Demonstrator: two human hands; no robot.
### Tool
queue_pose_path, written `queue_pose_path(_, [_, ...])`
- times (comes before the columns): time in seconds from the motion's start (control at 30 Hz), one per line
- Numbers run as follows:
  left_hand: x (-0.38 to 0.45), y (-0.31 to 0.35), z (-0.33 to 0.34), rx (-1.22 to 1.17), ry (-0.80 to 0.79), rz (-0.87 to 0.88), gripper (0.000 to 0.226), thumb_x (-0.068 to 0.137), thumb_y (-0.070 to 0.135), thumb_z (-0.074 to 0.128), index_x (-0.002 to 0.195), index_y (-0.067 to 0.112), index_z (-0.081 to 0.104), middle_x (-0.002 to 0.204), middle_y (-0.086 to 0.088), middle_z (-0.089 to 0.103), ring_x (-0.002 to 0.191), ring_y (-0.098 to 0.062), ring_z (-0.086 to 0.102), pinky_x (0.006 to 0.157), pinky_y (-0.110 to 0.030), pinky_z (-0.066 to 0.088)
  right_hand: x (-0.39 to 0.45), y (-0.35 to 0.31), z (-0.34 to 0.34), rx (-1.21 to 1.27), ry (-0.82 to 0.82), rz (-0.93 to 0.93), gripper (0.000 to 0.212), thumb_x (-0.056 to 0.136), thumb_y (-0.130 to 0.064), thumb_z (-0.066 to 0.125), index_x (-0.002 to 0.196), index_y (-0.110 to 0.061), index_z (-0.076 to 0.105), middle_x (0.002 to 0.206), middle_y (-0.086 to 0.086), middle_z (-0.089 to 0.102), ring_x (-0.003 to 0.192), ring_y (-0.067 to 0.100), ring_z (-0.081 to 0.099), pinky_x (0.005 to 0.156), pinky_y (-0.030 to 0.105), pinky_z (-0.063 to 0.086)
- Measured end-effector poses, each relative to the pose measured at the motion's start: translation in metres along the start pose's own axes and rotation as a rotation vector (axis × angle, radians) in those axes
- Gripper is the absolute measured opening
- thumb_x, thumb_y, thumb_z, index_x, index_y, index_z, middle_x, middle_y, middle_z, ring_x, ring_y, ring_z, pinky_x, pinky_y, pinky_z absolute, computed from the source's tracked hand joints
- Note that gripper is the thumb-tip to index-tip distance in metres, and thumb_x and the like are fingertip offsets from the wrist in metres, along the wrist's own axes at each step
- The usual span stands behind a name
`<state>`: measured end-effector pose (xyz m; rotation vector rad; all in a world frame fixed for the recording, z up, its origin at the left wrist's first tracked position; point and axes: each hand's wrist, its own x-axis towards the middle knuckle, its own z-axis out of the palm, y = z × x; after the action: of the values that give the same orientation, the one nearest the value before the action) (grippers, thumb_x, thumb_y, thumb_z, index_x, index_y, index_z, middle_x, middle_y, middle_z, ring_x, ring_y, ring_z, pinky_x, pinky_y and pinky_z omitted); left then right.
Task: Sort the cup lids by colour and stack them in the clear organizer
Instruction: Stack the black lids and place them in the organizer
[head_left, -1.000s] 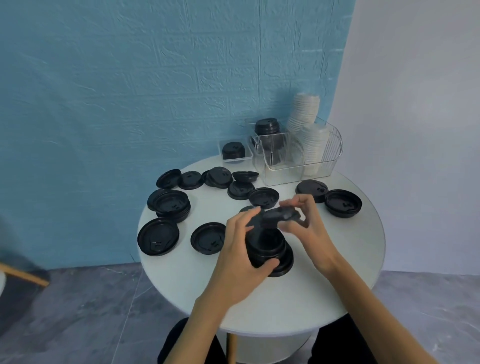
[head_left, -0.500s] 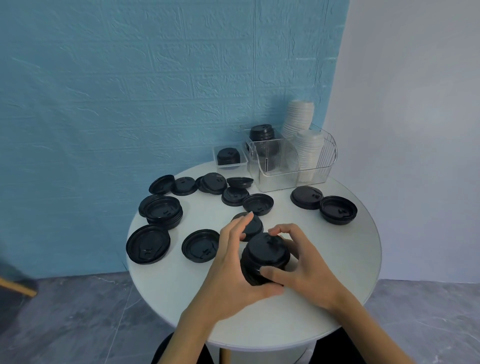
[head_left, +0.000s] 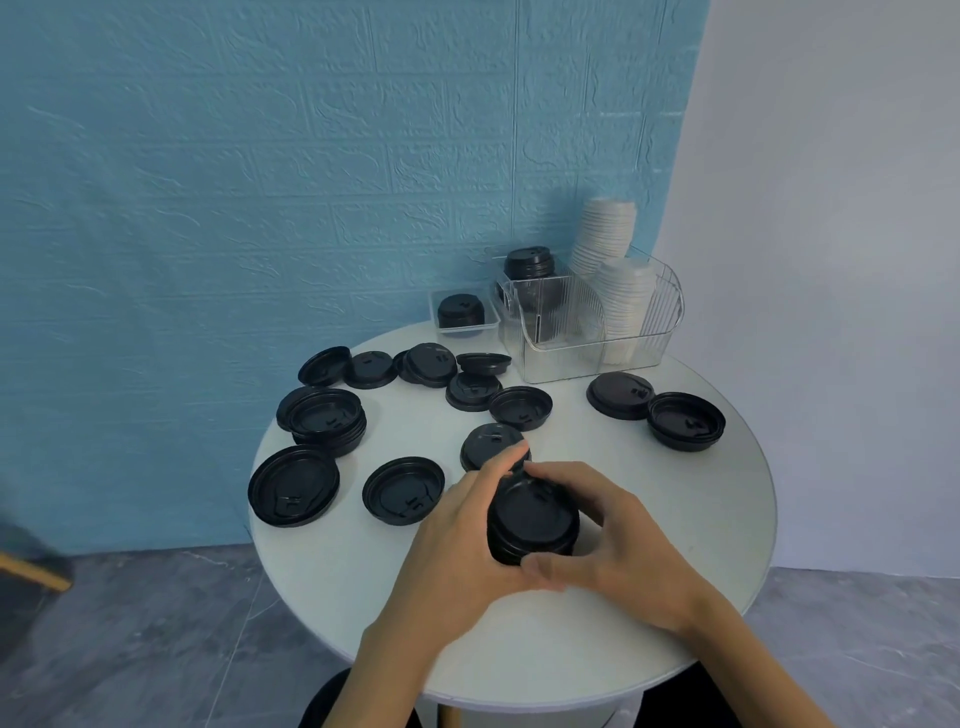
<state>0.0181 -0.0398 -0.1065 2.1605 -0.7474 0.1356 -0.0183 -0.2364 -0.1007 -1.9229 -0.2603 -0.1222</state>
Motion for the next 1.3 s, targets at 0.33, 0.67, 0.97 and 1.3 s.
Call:
queue_pose_path(0.33, [-0.003, -0.002, -0.002, -0.037, -0.025, -0.025, 0.090, 0.068, 0.050, 0.088, 0.142, 0.059, 0.037, 0.131, 0.036, 0.049, 0.126, 0.007, 0.048, 0.106, -0.022, 0.045, 0.005, 0.004, 0.003, 0.002, -0.119, -0.008, 0.059, 0.078, -0.036, 0.081, 0.133, -0.029, 0.059, 0.135, -0.012, 0.052, 0.129, 0.013, 0.055, 0.109, 0.035, 0.046])
queue_pose_path(0.67, [-0.003, -0.001, -0.002, -0.017, -0.054, -0.071, 0.058, 0.068, 0.052, 0.084, 0.116, 0.049, 0.052, 0.120, 0.029, 0.052, 0.117, 0.004, 0.051, 0.097, -0.018, 0.044, 0.084, -0.014, -0.007, -0.214, 0.092, 0.063, 0.024, 0.092, -0.033, 0.073, 0.115, -0.030, 0.070, 0.119, -0.015, 0.067, 0.111, 0.000, 0.061, 0.092, 0.021, 0.048])
queue_pose_path(0.97, [-0.002, 0.000, -0.002, -0.014, -0.032, -0.088, 0.059, 0.066, 0.064, 0.080, 0.115, 0.045, 0.055, 0.121, 0.032, 0.050, 0.116, 0.008, 0.049, 0.092, -0.012, 0.044, 0.125, -0.015, 0.011, -0.702, -0.131, 0.043, 0.067, 0.072, -0.058, 0.083, 0.131, -0.030, 0.066, 0.124, -0.009, 0.064, 0.115, 0.010, 0.059, 0.096, 0.026, 0.046])
queue_pose_path(1.3, [-0.002, 0.001, -0.003, -0.074, -0.010, -0.186, 0.062, 0.068, 0.057, 0.085, 0.110, 0.049, 0.041, 0.113, 0.027, 0.057, 0.106, 0.008, 0.053, 0.081, -0.008, 0.042, 0.078, -0.063, -0.027, -0.440, 0.159, -0.067, 0.039, 0.072, -0.040, 0.084, 0.110, -0.036, 0.074, 0.091, -0.021, 0.069, 0.082, -0.007, 0.064, 0.074, 0.013, 0.048])
